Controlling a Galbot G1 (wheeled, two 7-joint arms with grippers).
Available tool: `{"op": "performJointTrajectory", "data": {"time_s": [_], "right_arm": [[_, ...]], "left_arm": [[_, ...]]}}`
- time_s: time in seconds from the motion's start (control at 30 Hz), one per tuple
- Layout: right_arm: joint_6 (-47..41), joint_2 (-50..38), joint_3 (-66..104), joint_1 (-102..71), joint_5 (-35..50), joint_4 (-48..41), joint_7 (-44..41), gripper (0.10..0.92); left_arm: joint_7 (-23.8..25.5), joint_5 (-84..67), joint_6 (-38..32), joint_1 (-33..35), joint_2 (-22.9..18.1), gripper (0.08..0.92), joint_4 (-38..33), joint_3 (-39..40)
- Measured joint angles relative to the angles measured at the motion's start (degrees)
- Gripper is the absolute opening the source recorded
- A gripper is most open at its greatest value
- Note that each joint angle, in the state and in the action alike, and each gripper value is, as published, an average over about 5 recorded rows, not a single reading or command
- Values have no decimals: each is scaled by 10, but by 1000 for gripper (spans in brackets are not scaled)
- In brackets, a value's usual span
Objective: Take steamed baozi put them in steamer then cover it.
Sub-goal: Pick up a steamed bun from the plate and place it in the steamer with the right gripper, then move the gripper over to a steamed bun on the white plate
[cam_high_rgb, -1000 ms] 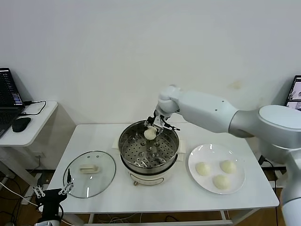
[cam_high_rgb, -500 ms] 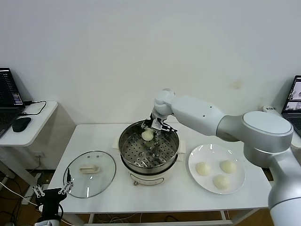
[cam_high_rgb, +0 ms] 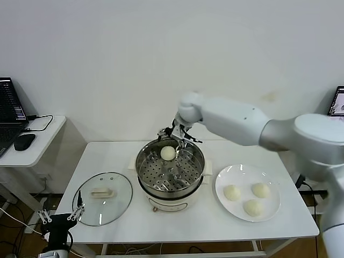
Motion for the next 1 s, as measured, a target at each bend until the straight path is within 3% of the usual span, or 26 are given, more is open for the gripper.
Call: {"op": "performJointTrajectory", "data": {"time_s": [0.23,0.47,0.77,1.0], "right_arm": [[-134,-106,-25,68,90,121,-22,822],[-213,-229,-44,96,124,210,-28,823],[-257,-354,3,14,104,253,-28,823],[-261,-400,86,-113,56,248,-32,823]], "left_arm": [[12,-14,0,1,9,823,-5,-4],[16,-20,-1,-2,17,823,-2,-6],[24,-20,-7,-6,18,823,7,-6],[31,-12,-15,-5,16,823,11,-9]]}}
